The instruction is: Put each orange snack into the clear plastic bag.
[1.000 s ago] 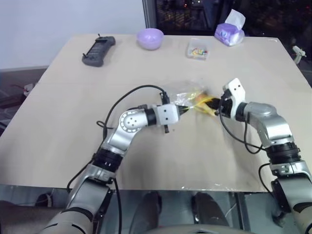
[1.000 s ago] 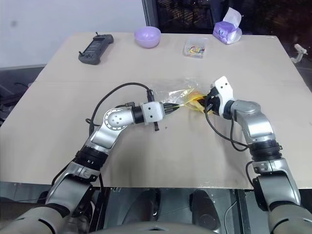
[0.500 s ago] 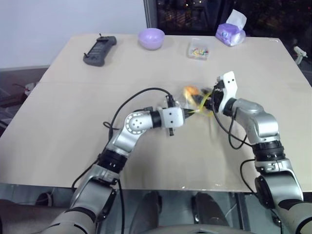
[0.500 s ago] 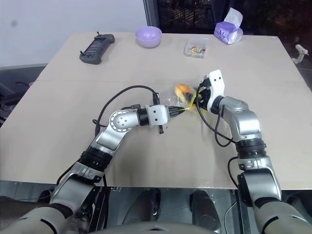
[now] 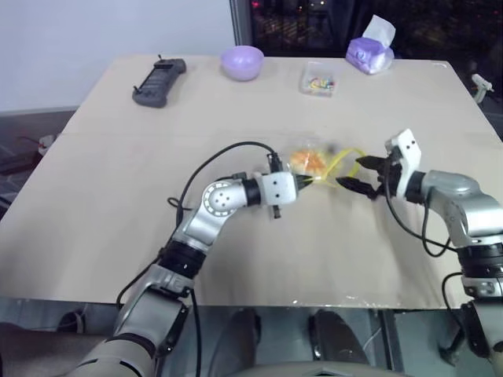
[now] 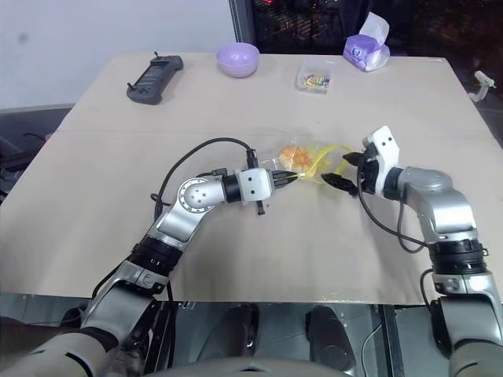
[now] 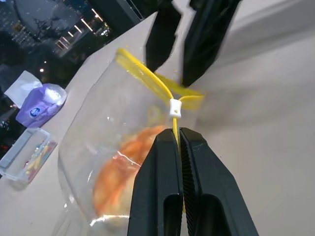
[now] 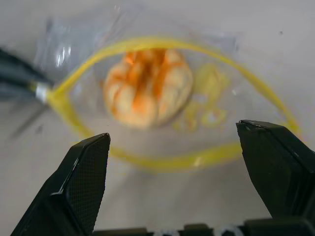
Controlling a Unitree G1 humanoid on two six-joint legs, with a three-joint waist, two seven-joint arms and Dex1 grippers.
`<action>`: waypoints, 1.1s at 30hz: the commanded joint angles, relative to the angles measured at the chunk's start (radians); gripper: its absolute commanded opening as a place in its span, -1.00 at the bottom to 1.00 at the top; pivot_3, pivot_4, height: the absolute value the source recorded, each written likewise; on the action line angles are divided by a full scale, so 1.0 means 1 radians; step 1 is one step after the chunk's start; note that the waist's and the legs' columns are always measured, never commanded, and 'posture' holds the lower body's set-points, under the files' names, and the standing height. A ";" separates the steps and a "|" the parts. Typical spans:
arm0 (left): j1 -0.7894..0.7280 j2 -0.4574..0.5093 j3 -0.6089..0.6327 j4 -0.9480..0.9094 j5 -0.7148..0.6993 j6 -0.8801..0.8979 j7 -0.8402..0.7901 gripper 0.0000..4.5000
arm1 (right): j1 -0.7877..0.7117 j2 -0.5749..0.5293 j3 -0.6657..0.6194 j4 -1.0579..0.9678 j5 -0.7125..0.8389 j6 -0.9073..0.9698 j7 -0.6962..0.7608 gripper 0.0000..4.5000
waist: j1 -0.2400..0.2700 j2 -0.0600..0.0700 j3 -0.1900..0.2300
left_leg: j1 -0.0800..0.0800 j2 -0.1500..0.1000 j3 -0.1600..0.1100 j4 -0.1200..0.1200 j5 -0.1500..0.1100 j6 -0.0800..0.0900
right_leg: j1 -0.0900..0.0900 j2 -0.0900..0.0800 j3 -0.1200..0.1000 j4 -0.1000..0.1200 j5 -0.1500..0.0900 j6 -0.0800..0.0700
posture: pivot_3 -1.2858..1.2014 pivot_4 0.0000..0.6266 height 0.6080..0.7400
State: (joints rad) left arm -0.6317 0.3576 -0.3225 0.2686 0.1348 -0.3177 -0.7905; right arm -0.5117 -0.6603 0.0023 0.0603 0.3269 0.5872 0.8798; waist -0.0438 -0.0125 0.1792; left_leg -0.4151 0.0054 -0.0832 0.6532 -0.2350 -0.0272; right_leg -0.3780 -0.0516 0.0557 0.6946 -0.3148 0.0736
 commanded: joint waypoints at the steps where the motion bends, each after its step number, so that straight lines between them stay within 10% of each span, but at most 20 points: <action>1: -0.017 0.001 0.011 -0.015 -0.008 -0.024 0.005 -1.00 | -0.001 -0.050 0.021 0.060 -0.128 -0.152 -0.046 0.98 | 0.001 0.000 0.000 | 0.000 0.000 0.000 0.000 0.000 0.000 | 0.000 0.000 0.000 0.000 0.000 0.000 | 0.03 -0.52 1.00; 22: -0.008 0.013 0.011 -0.026 -0.010 -0.020 0.001 -1.00 | -0.208 0.071 0.144 0.562 -0.486 -0.871 -0.310 0.98 | 0.001 0.000 0.000 | 0.000 0.000 0.001 0.000 0.002 -0.003 | 0.000 0.000 0.001 0.000 0.000 0.000 | 0.03 -0.52 1.00; 33: 0.006 0.014 0.012 -0.042 -0.009 -0.013 0.007 -1.00 | -0.201 0.072 0.139 0.608 -0.504 -0.952 -0.295 -0.98 | 0.000 0.000 0.000 | 0.000 0.000 0.001 0.000 0.002 -0.003 | 0.000 0.000 0.001 0.000 0.000 0.000 | 0.03 -0.52 1.00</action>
State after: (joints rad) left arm -0.6236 0.3693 -0.3226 0.2662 0.1341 -0.3195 -0.7907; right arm -0.6955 -0.5749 0.1514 0.6780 -0.1773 -0.3382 0.5870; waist -0.0441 -0.0124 0.1791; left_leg -0.4147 0.0052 -0.0821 0.6533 -0.2332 -0.0302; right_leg -0.3781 -0.0520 0.0567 0.6944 -0.3148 0.0735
